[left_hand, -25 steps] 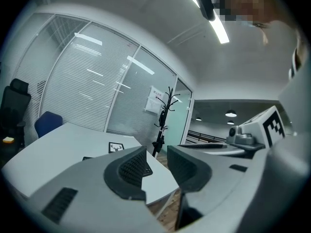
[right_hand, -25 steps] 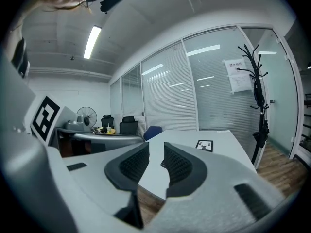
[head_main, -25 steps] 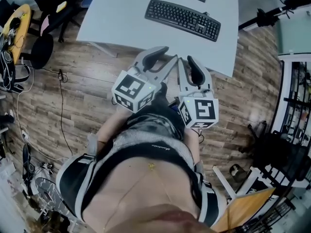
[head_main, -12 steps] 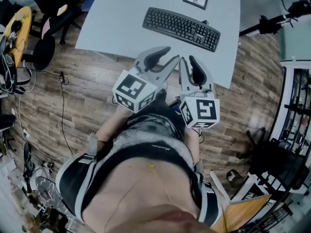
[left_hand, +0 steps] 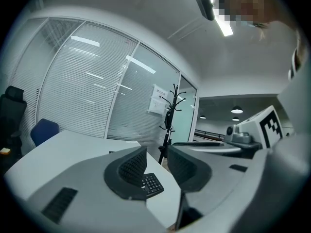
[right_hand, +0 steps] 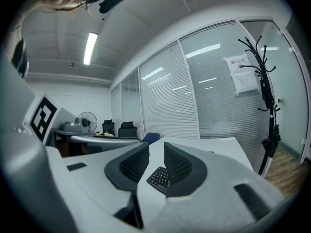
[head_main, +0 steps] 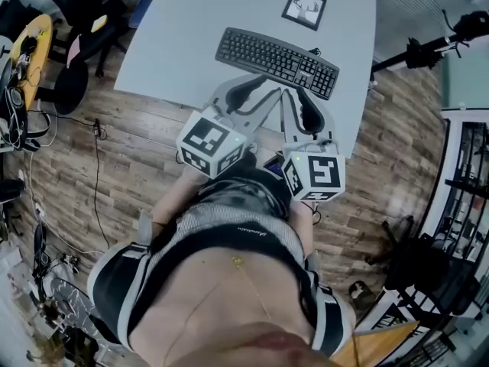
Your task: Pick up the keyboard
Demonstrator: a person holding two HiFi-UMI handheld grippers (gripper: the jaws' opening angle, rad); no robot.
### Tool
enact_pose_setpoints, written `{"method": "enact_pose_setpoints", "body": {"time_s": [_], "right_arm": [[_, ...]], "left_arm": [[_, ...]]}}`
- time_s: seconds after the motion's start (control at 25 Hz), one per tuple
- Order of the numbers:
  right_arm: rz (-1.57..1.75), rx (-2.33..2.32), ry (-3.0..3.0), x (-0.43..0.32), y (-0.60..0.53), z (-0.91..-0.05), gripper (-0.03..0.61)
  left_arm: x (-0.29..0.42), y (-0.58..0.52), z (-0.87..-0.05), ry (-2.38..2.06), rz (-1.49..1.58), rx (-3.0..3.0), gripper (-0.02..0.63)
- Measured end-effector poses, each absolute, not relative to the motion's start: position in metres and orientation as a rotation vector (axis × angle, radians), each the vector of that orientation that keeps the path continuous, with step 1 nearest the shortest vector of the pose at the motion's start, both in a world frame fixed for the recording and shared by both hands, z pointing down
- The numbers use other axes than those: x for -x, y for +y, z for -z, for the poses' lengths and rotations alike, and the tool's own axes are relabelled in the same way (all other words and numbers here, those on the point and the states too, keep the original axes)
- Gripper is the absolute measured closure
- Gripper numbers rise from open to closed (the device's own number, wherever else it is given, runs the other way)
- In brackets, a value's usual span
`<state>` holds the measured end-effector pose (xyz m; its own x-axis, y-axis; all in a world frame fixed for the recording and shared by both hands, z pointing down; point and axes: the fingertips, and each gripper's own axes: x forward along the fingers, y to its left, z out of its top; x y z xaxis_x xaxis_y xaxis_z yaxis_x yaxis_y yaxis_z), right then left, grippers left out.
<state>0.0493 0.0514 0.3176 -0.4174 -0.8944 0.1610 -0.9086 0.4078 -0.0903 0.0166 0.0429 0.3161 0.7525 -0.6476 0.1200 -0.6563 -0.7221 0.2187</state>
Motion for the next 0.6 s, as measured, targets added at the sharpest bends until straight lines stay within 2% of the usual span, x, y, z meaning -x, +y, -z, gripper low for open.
{"method": "enact_pose_setpoints", "body": {"time_s": [0.6], "right_arm": [[-0.277,-1.625,-2.565,-0.061,0.017,-0.326,0.480]], "left_arm": [[-0.023,0.004,-0.326,-1.043,-0.053,-2.681,0.495]]}}
